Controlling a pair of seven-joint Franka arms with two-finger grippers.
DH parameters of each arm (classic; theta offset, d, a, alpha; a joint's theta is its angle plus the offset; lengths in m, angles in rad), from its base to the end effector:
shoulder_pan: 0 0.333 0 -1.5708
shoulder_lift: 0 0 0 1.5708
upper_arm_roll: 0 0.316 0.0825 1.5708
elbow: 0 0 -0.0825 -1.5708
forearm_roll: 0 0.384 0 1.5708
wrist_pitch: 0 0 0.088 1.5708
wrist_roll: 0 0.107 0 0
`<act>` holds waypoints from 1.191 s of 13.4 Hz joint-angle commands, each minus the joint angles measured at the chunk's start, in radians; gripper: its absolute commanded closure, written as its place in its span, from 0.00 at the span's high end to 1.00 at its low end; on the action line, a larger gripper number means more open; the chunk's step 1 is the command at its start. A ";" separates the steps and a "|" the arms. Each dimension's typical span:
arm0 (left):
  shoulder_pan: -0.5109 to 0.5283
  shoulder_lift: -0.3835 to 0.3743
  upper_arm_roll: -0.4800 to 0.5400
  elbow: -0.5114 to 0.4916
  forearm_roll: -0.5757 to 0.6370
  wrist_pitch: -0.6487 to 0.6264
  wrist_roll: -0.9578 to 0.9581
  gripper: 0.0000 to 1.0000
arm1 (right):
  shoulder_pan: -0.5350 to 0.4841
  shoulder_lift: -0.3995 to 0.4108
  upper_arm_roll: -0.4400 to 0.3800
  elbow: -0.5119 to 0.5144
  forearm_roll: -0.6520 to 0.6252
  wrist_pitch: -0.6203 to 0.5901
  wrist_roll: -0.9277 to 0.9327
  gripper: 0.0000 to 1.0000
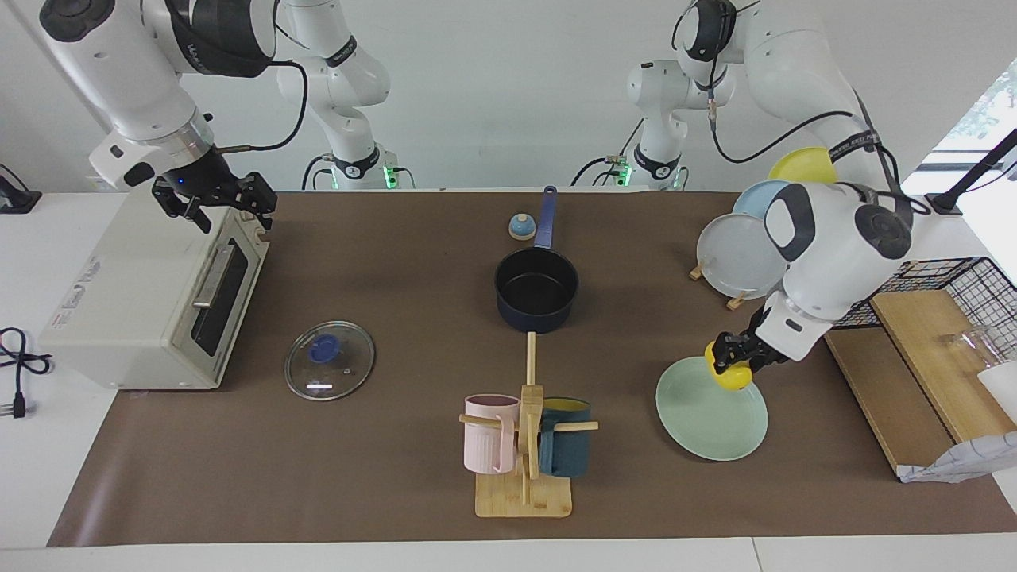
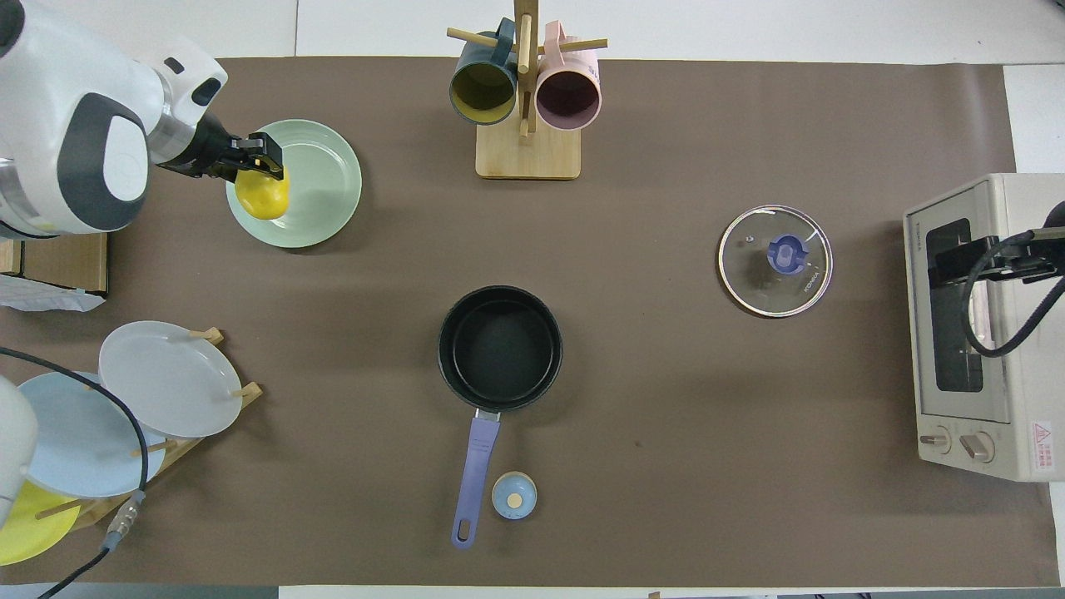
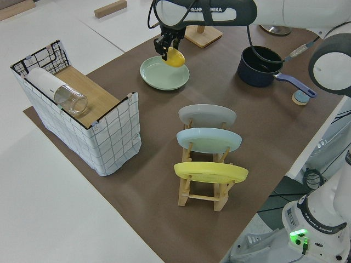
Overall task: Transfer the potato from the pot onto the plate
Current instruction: 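Carry the potato to the green plate and open the left gripper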
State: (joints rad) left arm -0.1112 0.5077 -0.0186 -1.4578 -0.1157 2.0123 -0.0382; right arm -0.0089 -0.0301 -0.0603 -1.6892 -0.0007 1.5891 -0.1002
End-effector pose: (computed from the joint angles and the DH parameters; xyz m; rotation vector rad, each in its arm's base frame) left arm 0.6985 -0.0958 0.3952 3.0222 -0.0635 0.0559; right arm 0.5417 -0.0381 0.5867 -3.1323 -0.0488 0.1092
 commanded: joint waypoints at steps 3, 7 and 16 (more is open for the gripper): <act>-0.011 0.037 -0.003 -0.044 0.030 0.098 0.006 0.00 | -0.014 -0.007 0.011 -0.012 0.004 0.006 0.017 1.00; -0.019 0.032 -0.003 -0.105 0.030 0.163 0.006 0.00 | -0.014 -0.007 0.011 -0.010 0.004 0.006 0.017 1.00; 0.001 -0.101 0.000 -0.088 0.054 0.061 0.049 1.00 | -0.014 -0.008 0.011 -0.010 0.002 0.006 0.017 1.00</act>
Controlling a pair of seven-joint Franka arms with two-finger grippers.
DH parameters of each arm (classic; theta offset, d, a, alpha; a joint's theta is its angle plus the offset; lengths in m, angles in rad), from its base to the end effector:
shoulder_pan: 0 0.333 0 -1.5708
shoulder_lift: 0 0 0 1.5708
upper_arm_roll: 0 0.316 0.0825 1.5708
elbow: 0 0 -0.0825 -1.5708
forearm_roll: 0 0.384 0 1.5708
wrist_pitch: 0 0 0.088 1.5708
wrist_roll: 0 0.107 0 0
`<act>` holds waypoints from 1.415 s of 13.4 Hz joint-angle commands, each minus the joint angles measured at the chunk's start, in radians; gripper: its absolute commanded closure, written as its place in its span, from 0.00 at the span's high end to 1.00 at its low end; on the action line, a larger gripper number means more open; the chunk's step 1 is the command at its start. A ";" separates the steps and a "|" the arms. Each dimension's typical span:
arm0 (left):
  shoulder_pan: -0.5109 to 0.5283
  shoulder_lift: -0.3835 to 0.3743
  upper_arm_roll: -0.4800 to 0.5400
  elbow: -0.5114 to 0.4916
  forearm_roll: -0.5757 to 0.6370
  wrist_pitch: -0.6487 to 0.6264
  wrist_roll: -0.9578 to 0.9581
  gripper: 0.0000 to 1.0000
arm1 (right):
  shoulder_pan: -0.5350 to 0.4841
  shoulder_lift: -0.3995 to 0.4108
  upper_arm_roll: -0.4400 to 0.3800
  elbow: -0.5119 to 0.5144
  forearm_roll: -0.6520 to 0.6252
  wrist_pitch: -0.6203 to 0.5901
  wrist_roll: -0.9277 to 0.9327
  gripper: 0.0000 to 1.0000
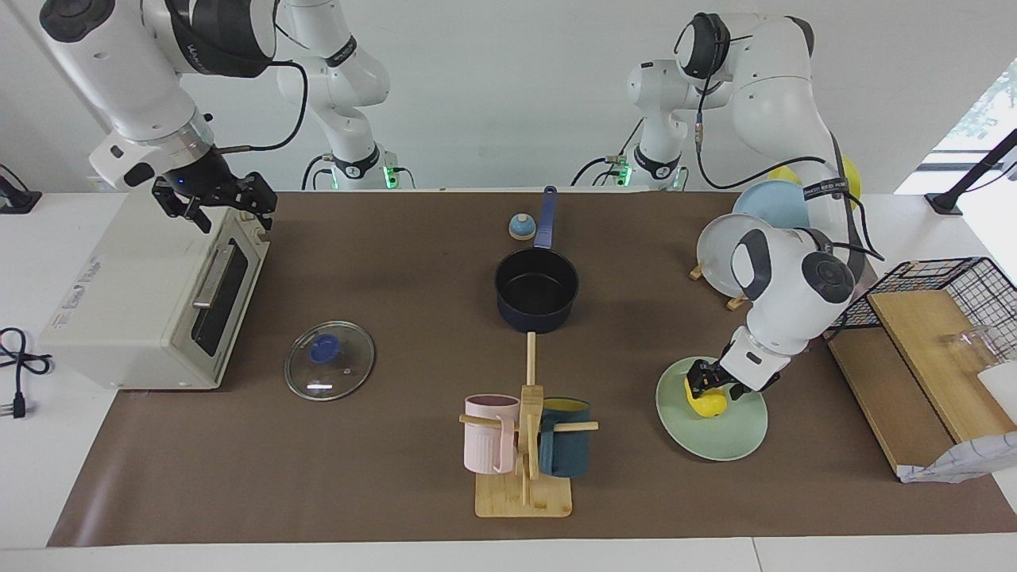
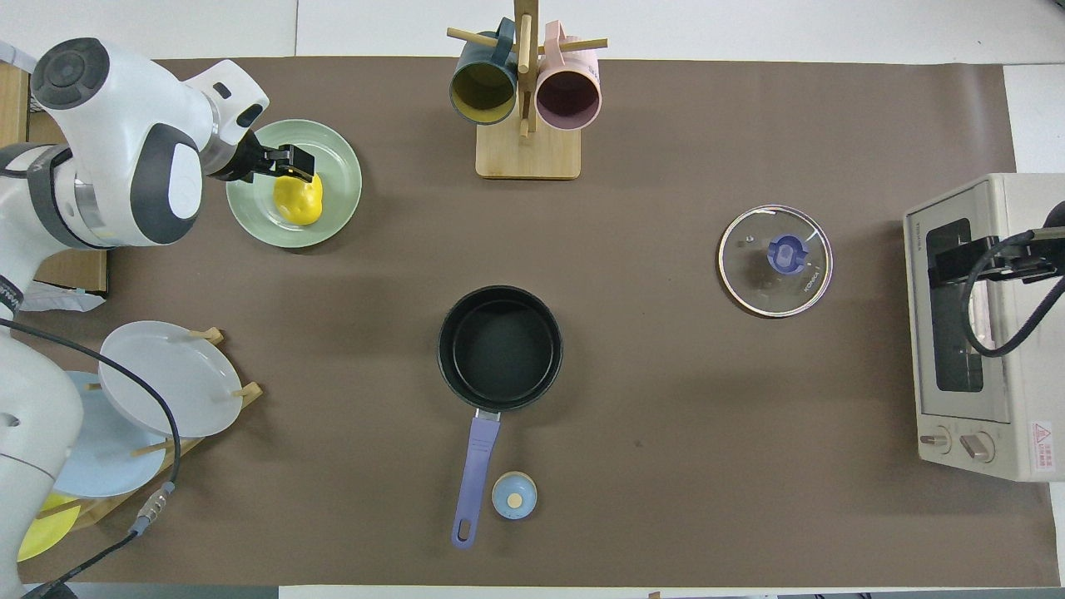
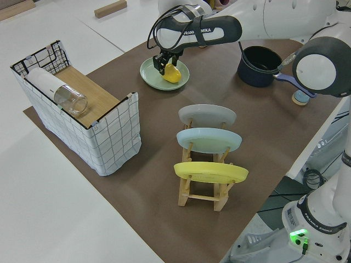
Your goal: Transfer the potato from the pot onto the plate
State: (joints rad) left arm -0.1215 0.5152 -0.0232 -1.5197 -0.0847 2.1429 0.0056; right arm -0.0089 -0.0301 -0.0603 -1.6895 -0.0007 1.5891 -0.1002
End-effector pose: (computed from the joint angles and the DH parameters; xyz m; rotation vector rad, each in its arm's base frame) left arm 0.6994 -0.1029 0.3726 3.0414 -0.1593 0.1552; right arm 0.5417 -0.0381 0.5866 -3.1322 -0.0488 0.1097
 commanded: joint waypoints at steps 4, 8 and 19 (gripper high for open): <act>0.023 -0.314 0.063 -0.027 0.025 -0.279 0.001 1.00 | -0.014 -0.008 0.011 -0.010 0.002 0.006 0.017 1.00; 0.020 -0.486 0.085 -0.033 0.098 -0.492 0.010 1.00 | -0.014 -0.008 0.013 -0.012 0.002 0.006 0.017 1.00; 0.013 -0.638 0.072 -0.217 0.100 -0.489 0.001 1.00 | -0.014 -0.007 0.011 -0.012 0.002 0.006 0.017 1.00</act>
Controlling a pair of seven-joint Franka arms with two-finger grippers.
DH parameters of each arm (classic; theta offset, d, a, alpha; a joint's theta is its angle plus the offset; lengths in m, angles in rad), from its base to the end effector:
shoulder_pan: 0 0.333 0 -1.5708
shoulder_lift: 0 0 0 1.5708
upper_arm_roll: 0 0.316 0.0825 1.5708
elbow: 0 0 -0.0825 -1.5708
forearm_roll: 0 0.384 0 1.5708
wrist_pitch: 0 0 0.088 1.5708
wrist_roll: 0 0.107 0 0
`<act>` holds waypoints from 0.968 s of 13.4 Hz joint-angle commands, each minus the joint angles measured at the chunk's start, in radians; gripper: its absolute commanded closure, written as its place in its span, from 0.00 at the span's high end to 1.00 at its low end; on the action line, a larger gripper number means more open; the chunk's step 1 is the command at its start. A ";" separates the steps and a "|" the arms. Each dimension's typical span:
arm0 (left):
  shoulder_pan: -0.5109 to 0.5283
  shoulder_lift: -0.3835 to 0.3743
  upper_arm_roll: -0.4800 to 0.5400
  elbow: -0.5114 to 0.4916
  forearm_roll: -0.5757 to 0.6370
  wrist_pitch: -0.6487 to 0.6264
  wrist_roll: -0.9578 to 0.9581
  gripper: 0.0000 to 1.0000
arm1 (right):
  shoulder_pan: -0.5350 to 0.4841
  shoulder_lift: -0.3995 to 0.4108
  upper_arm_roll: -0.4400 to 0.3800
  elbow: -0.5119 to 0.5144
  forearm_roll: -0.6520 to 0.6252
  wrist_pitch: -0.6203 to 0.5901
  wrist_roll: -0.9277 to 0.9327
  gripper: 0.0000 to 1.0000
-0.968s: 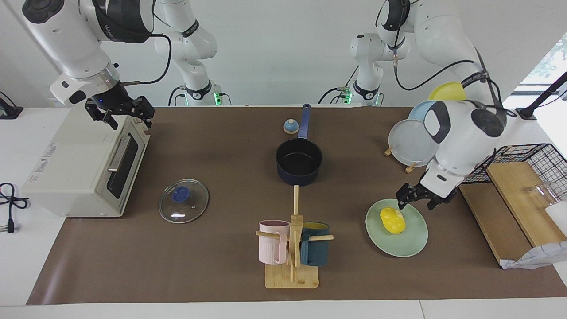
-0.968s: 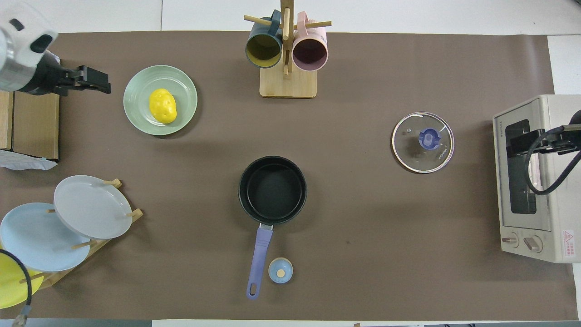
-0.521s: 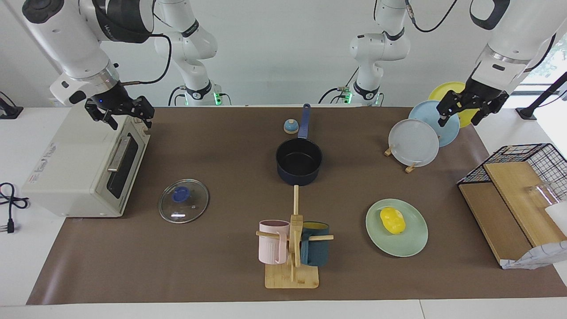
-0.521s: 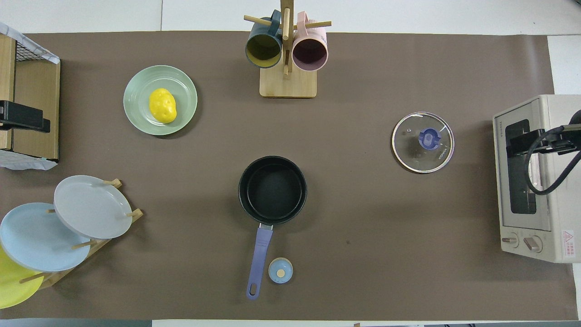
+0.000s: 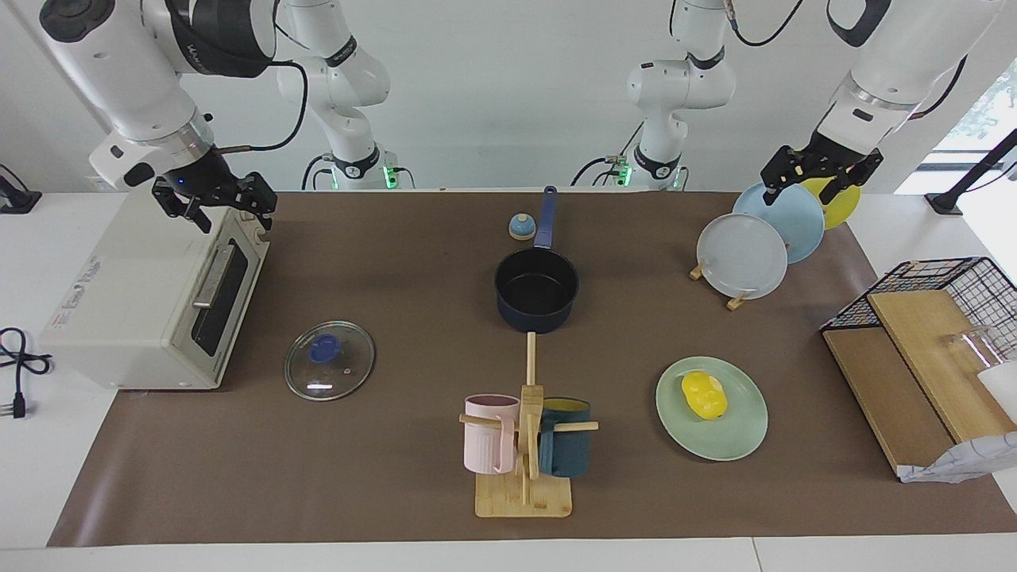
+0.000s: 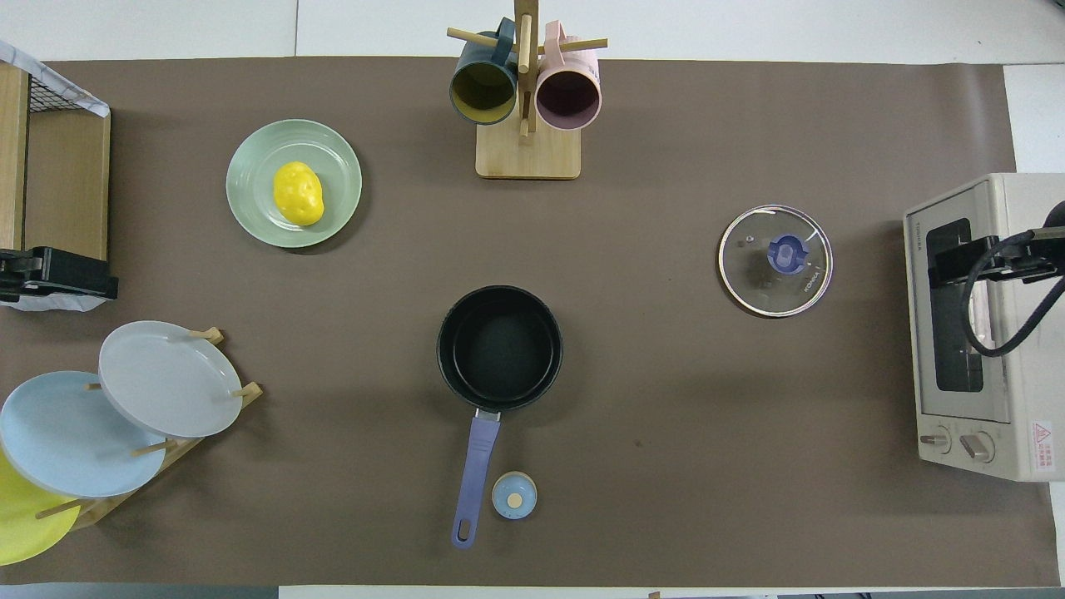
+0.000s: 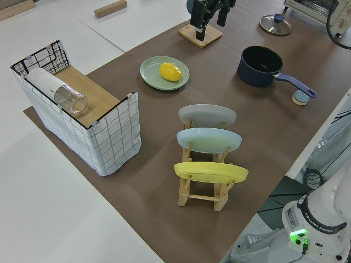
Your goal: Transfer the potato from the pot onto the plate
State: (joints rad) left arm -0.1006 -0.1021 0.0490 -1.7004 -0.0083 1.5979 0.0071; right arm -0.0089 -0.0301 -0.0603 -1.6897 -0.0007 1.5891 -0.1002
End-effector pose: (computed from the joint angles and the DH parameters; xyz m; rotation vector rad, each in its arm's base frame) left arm 0.5233 -0.0266 0.6206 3.1270 -0.0918 -0.0013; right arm 0.5417 -0.0381 0.5865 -3.1322 -0.0488 0.1100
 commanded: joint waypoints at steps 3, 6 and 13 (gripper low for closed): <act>-0.004 0.054 -0.005 0.104 0.022 -0.051 0.001 1.00 | -0.014 -0.008 0.011 -0.011 0.002 0.006 0.017 1.00; -0.008 0.058 -0.011 0.075 0.022 -0.046 0.001 1.00 | -0.014 -0.007 0.011 -0.011 0.002 0.006 0.017 1.00; -0.002 0.047 -0.011 0.064 0.014 -0.030 0.008 1.00 | -0.014 -0.008 0.011 -0.010 0.002 0.006 0.017 1.00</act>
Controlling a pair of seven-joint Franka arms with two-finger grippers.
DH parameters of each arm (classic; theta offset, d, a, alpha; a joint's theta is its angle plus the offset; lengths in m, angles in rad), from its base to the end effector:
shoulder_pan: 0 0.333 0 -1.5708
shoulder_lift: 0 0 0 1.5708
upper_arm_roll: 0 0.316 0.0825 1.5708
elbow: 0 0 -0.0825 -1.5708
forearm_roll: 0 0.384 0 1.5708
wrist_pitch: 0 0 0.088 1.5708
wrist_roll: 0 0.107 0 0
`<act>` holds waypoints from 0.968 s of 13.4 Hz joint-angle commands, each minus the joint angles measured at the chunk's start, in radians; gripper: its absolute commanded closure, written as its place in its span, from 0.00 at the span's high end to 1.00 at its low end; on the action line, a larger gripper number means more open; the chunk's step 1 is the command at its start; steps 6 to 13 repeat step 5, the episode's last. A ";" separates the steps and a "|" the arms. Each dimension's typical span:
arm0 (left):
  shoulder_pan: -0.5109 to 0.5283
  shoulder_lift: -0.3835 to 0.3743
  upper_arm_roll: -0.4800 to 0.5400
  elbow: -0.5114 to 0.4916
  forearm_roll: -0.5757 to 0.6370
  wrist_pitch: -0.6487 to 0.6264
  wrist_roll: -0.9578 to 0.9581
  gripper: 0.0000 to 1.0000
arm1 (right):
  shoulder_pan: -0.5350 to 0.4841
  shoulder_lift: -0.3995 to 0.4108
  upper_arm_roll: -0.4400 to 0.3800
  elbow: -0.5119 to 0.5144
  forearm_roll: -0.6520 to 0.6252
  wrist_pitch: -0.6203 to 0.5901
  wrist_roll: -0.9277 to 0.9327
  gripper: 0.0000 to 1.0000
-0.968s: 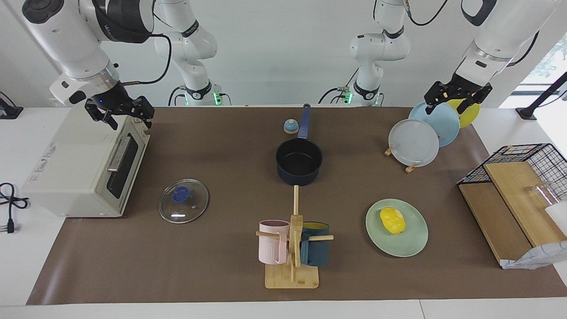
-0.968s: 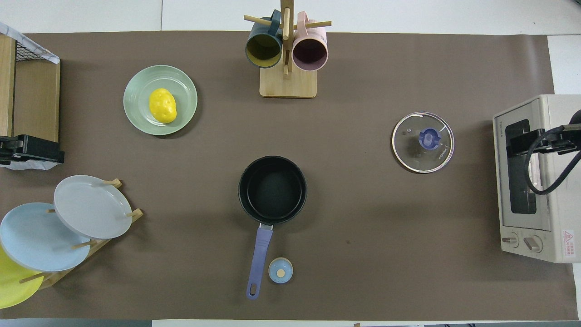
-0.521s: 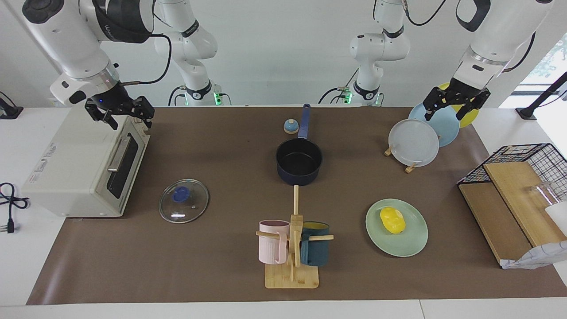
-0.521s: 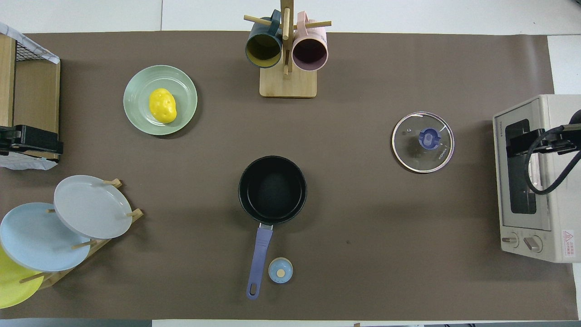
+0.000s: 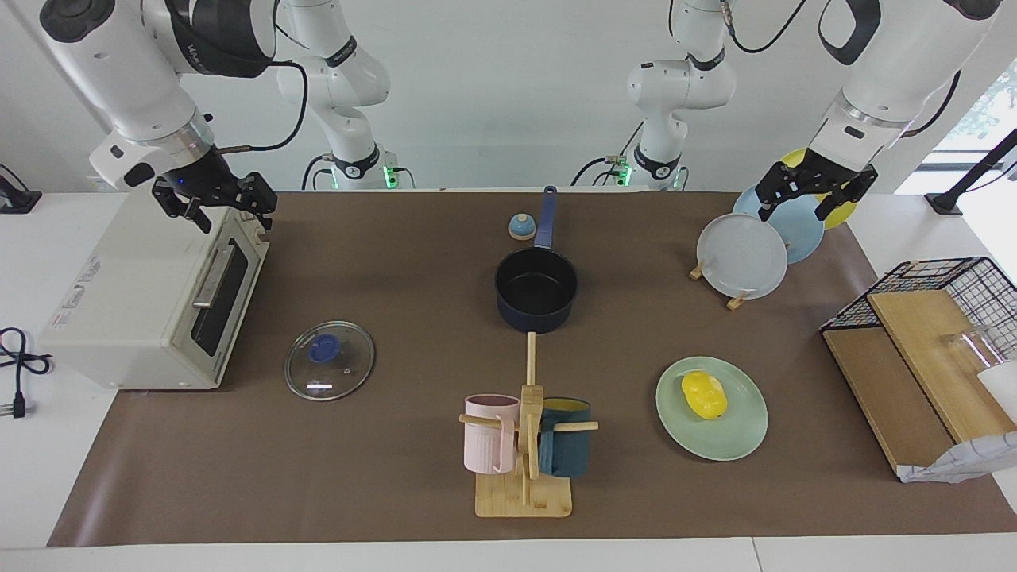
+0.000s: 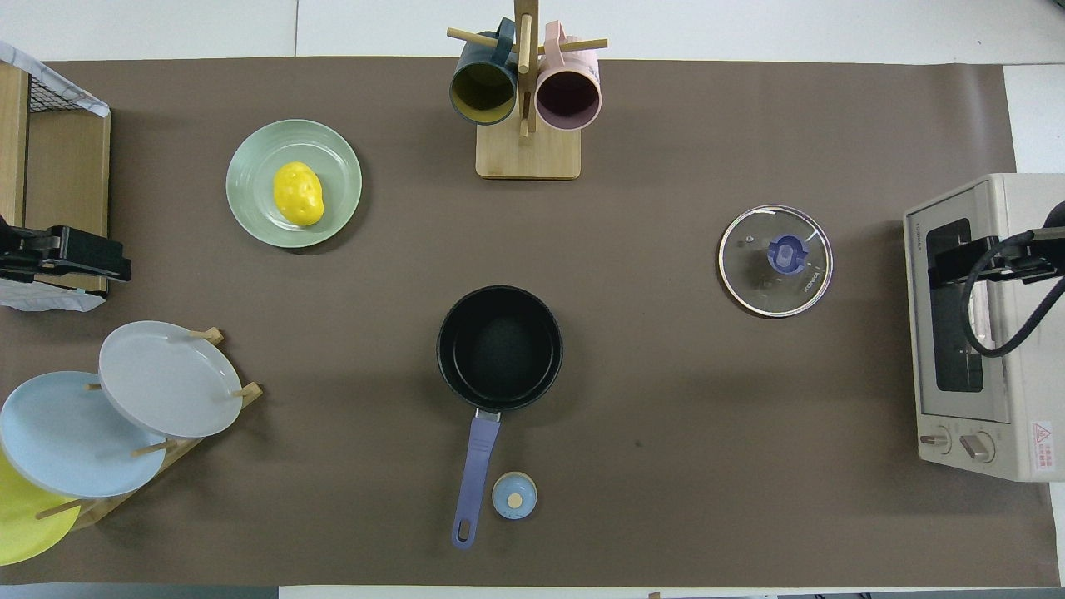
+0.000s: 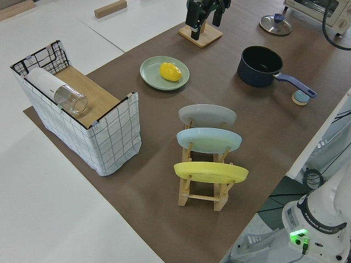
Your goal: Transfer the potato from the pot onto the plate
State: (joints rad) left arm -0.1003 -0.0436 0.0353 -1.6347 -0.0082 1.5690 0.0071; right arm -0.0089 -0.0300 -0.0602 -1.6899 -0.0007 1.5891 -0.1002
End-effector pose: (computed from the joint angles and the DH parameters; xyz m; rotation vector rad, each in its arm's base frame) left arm 0.5387 -0.0355 0.6181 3.1303 -0.1129 -0.0351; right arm 0.5417 -0.0380 0.5863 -3.1322 -0.0489 0.1105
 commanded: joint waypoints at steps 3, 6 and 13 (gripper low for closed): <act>-0.002 -0.012 0.003 -0.002 0.014 0.002 0.011 1.00 | -0.014 -0.008 0.011 -0.010 0.002 0.006 0.017 1.00; -0.004 -0.012 0.003 -0.005 0.014 0.002 0.011 1.00 | -0.014 -0.007 0.011 -0.010 0.002 0.006 0.017 1.00; -0.004 -0.012 0.003 -0.005 0.014 0.002 0.011 1.00 | -0.014 -0.007 0.011 -0.010 0.002 0.006 0.017 1.00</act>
